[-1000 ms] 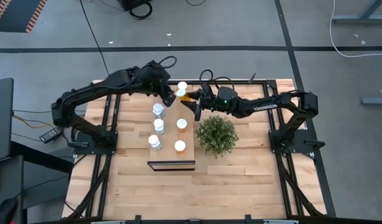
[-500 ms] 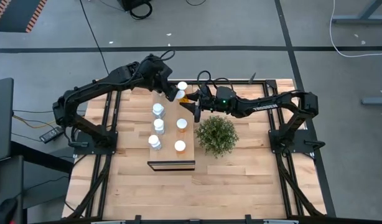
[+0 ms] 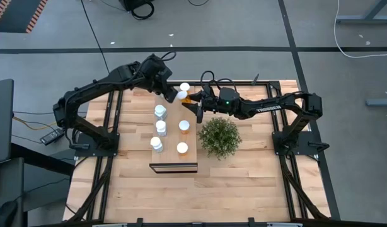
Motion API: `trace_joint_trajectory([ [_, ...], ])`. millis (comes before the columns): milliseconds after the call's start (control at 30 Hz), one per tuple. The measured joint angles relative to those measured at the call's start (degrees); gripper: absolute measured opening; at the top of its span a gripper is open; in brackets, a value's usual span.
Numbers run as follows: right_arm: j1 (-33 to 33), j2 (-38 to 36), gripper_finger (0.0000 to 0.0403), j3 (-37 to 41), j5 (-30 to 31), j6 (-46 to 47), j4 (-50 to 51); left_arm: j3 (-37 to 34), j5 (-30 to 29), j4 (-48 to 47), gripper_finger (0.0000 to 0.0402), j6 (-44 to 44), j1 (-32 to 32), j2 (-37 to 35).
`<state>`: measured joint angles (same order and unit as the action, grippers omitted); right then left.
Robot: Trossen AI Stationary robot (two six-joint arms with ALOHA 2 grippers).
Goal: Pick and place medicine bottles onto shelf by color
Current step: Put the orange pill bottle on the shelf aligned with the other orange pill bottle
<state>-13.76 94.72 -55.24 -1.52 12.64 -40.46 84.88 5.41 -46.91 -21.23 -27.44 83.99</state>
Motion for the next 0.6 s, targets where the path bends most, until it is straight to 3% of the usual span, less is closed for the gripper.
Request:
trace_joint_trajectory([
  [167,-0.02,0.00,0.0202,0.01,-0.13,-0.06,0.08,0.00,5.12,2.20,0.0118,-0.37,0.37,0.00],
  [600,-0.07,-0.07,0.0202,-0.02,0.63,-1.01,1.43,0.00,5.94,3.36,0.0114,-0.68,1.24,0.00],
])
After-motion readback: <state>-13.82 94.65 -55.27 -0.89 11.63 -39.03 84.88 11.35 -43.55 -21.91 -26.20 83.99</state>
